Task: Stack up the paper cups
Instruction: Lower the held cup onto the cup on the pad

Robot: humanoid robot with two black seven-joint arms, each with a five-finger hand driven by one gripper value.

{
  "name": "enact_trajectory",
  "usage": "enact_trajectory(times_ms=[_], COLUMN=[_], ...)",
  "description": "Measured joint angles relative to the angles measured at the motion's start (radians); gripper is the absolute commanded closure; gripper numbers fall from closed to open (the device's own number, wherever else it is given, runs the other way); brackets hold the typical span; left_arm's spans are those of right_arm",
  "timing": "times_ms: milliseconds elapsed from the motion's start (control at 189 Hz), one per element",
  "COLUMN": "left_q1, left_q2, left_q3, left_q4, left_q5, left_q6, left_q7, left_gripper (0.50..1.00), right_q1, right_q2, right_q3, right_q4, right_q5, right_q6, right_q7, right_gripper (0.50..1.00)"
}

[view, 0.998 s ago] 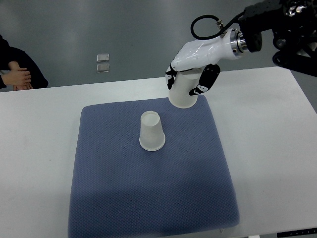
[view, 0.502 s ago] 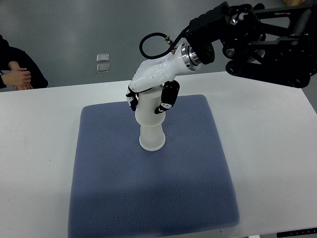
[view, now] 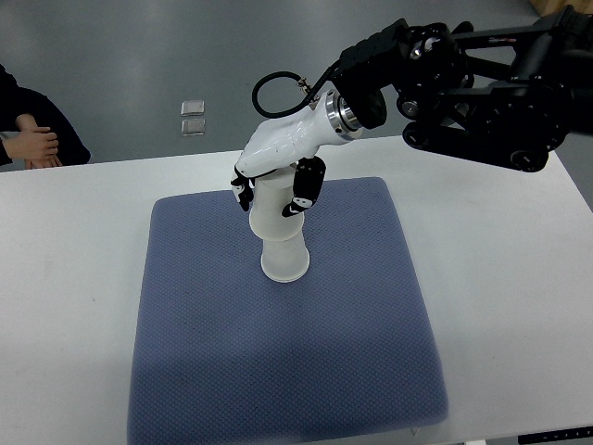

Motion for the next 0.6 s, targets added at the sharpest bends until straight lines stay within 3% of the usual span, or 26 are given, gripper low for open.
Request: enact_trajectory(times_ms=[602], left_q1=[0.000], left_q2=[0.000], left_q3=[0.000], left_q4=[0.000], left_q5=[0.000], left_q6=[0.000], left_q7=[0.000], left_gripper=[0.500], right_q1=[-0.045], right_q2=[0.026], right_q3=[-0.002], right_q4=[-0.033], right_q5=[-0.009], right_q6=[-0.001], right_q7=[0.000], right_gripper=[0.799])
